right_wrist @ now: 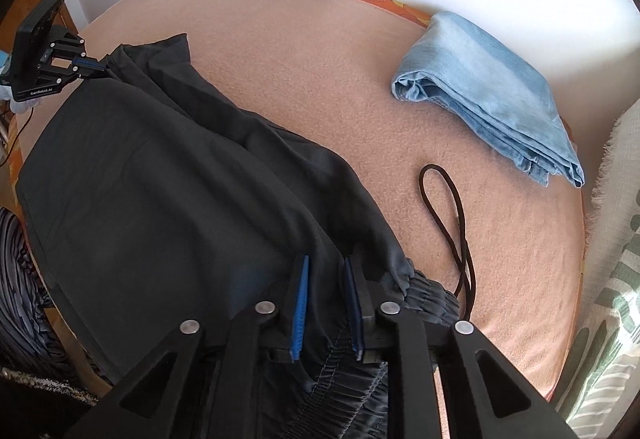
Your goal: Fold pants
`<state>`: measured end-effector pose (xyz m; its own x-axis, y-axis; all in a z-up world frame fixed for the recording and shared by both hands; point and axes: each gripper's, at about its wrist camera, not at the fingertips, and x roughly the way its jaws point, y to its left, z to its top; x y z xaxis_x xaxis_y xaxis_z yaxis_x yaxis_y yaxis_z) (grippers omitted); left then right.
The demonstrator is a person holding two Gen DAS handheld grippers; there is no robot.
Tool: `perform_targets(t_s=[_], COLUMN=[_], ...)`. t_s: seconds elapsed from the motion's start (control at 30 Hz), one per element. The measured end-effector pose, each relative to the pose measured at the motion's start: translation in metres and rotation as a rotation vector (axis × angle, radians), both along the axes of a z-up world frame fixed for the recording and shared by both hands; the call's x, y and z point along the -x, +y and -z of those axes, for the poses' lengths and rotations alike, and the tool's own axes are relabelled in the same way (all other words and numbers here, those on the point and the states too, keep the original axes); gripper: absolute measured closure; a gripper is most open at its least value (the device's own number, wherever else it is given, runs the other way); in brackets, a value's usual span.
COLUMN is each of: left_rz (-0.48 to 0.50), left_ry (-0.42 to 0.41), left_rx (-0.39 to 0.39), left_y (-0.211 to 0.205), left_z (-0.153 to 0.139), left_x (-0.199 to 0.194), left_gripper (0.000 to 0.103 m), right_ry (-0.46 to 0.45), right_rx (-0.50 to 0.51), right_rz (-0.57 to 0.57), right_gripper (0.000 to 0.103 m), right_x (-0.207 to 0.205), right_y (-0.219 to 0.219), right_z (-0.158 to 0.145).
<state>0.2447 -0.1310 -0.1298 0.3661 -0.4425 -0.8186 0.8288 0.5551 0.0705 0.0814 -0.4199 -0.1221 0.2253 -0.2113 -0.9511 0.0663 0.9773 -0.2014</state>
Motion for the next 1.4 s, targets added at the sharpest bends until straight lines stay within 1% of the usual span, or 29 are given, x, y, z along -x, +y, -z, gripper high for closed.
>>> perform_targets(t_s=[0.03, 0.07, 0.17, 0.2, 0.23, 0.27, 0.3, 0.37, 0.43, 0.47, 0.53, 0.6, 0.67, 0.77, 0.8, 0.83, 0.87, 0.93, 1.0, 1.03, 1.1, 1.17, 1.23, 1.3, 1.4], left_rz=[-0.020, -0.039, -0.106, -0.137, -0.168, -0.183, -0.196, -0.223, -0.227, -0.234, -0.247, -0.280, -0.310, -0.327, -0.331, -0.340, -0.352, -0.373, -0.396, -0.402, -0.407, -0.409, -0.411, -0.406, -0.398], left_ry=[-0.008, -0.021, -0.065, -0.065, -0.055, -0.027, -0.011, -0.046, -0.030, -0.025, 0.015, 0.044, 0.114, 0.158, 0.180, 0.199, 0.220, 0.259, 0.289, 0.304, 0.318, 0.330, 0.345, 0.359, 0.367], left_rx=[0.024, 0.032, 0.018, 0.024, 0.034, 0.060, 0.072, 0.060, 0.072, 0.074, 0.085, 0.116, 0.167, 0.209, 0.226, 0.242, 0.258, 0.296, 0.328, 0.346, 0.369, 0.381, 0.400, 0.421, 0.452], left_y=[0.004, 0.007, 0.012, 0.012, 0.013, 0.014, 0.014, 0.019, 0.027, 0.032, 0.042, 0.055, 0.066, 0.074, 0.075, 0.076, 0.077, 0.080, 0.083, 0.085, 0.086, 0.087, 0.088, 0.088, 0.089], left_z=[-0.004, -0.007, -0.010, -0.009, -0.008, -0.007, -0.008, -0.013, -0.018, -0.019, -0.018, -0.016, -0.012, -0.006, -0.003, 0.000, 0.003, 0.007, 0.010, 0.012, 0.014, 0.019, 0.023, 0.027, 0.028], left_x=[-0.002, -0.004, -0.015, -0.021, -0.028, -0.034, -0.038, -0.037, -0.033, -0.029, -0.022, -0.008, 0.006, 0.033, 0.041, 0.048, 0.054, 0.065, 0.074, 0.079, 0.087, 0.093, 0.098, 0.101, 0.105], left_gripper=[0.103, 0.103, 0.103, 0.103, 0.103, 0.103, 0.102, 0.098, 0.090, 0.088, 0.081, 0.079, 0.078, 0.077, 0.075, 0.069, 0.067, 0.066, 0.066, 0.066, 0.066, 0.066, 0.066, 0.066, 0.066], right_ry=[-0.002, -0.007, -0.020, -0.021, -0.019, -0.008, 0.005, 0.020, 0.030, 0.039, 0.050, 0.023, -0.033, -0.114, -0.134, -0.152, -0.167, -0.195, -0.205, -0.203, -0.188, -0.153, -0.106, -0.056, 0.029], right_rx=[0.008, 0.011, 0.036, 0.055, 0.086, 0.108, 0.113, 0.133, 0.123, 0.138, 0.147, 0.141, 0.109, 0.011, -0.014, -0.035, -0.056, -0.111, -0.158, -0.188, -0.214, -0.255, -0.317, -0.351, -0.355], right_rz=[-0.008, -0.014, -0.016, -0.011, -0.005, 0.005, 0.022, 0.058, 0.071, 0.075, 0.076, 0.083, 0.071, 0.013, -0.018, -0.051, -0.080, -0.144, -0.199, -0.231, -0.293, -0.364, -0.414, -0.446, -0.493], right_gripper=[0.093, 0.094, 0.097, 0.100, 0.097, 0.095, 0.097, 0.098, 0.098, 0.096, 0.095, 0.083, 0.076, 0.073, 0.072, 0.071, 0.070, 0.069, 0.067, 0.067, 0.067, 0.067, 0.068, 0.068, 0.069], right_x=[0.002, 0.004, 0.010, 0.010, 0.010, 0.006, 0.004, 0.002, 0.001, 0.001, 0.001, -0.002, -0.009, -0.029, -0.038, -0.048, -0.058, -0.078, -0.102, -0.114, -0.140, -0.168, -0.198, -0.220, -0.252], right_y=[0.002, 0.003, 0.011, 0.011, 0.010, 0.005, 0.000, -0.007, -0.011, -0.011, -0.011, -0.008, 0.000, 0.021, 0.030, 0.042, 0.054, 0.079, 0.105, 0.116, 0.141, 0.169, 0.194, 0.218, 0.251], right_z=[-0.002, -0.004, -0.009, -0.009, -0.008, -0.004, -0.002, -0.001, -0.002, -0.002, -0.004, -0.014, -0.030, -0.050, -0.054, -0.057, -0.060, -0.062, -0.059, -0.056, -0.047, -0.036, -0.021, -0.002, 0.028])
